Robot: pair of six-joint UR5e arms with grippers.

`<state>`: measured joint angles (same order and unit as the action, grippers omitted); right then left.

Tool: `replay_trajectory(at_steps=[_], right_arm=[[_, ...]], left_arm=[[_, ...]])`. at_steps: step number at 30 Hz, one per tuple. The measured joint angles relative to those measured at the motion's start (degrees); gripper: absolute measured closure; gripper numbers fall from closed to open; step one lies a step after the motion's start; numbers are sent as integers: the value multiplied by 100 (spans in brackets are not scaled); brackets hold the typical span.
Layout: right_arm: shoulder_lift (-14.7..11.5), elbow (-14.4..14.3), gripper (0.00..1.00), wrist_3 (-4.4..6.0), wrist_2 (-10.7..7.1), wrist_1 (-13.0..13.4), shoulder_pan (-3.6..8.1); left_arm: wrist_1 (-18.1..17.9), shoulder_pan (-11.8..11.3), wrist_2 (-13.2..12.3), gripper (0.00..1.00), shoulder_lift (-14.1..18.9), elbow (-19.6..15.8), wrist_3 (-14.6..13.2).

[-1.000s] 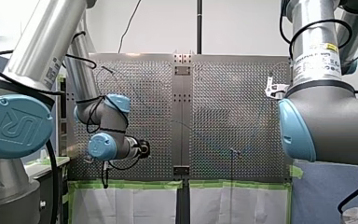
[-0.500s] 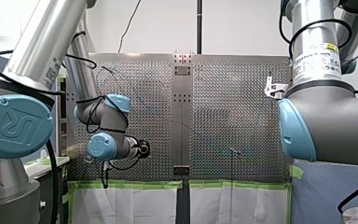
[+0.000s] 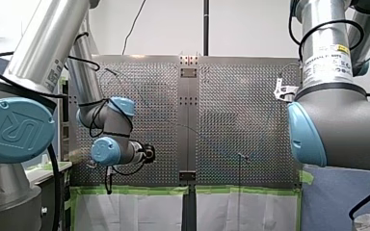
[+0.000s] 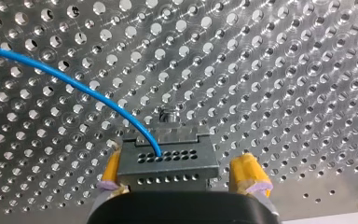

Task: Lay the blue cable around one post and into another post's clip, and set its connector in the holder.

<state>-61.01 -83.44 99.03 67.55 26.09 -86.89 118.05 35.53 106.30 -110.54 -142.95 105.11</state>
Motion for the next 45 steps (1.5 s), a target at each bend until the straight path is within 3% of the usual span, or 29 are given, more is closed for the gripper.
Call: replay_trajectory(at_steps=[7, 12, 45], right_arm=[[0, -5, 2, 10, 5, 1, 1], [-32, -3, 2, 3, -25, -311, 6], [-28, -5, 2, 2, -26, -312, 1]], left_arm=[[0, -1, 0, 0, 1, -1, 0], [-4, -2, 0, 0, 2, 1, 0], [-148, -1, 26, 0, 3, 2, 7]])
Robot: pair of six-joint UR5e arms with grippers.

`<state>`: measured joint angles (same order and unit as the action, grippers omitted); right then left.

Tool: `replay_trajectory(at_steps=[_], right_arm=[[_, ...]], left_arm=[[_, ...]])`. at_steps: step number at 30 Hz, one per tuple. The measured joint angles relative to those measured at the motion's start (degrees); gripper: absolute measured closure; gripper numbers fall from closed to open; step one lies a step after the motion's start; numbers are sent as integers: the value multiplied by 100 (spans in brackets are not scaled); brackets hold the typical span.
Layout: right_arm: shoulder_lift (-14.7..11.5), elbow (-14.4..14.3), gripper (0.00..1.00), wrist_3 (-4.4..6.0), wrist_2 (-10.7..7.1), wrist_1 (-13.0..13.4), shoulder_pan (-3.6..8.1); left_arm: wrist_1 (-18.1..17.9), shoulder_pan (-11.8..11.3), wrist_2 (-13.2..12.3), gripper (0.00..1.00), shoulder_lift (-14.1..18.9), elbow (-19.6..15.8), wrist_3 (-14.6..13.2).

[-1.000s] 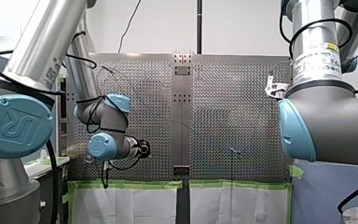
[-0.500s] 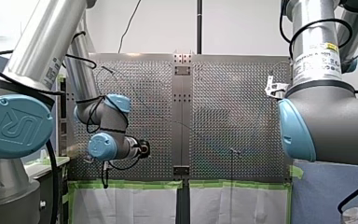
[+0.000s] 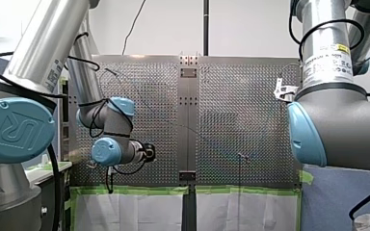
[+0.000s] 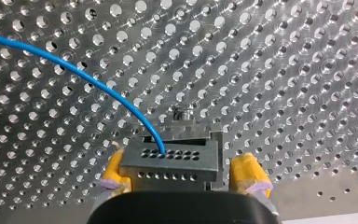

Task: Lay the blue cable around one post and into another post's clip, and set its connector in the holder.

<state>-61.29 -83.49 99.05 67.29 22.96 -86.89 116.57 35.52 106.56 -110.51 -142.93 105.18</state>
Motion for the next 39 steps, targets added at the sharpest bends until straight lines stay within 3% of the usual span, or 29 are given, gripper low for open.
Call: replay_trajectory(at_steps=[18, 39], right_arm=[[0, 0, 2, 0, 0, 0, 0], [0, -1, 2, 0, 0, 0, 1]], left_arm=[[-744, 0, 1, 0, 0, 3, 203], [-811, 1, 1, 0, 0, 4, 204]])
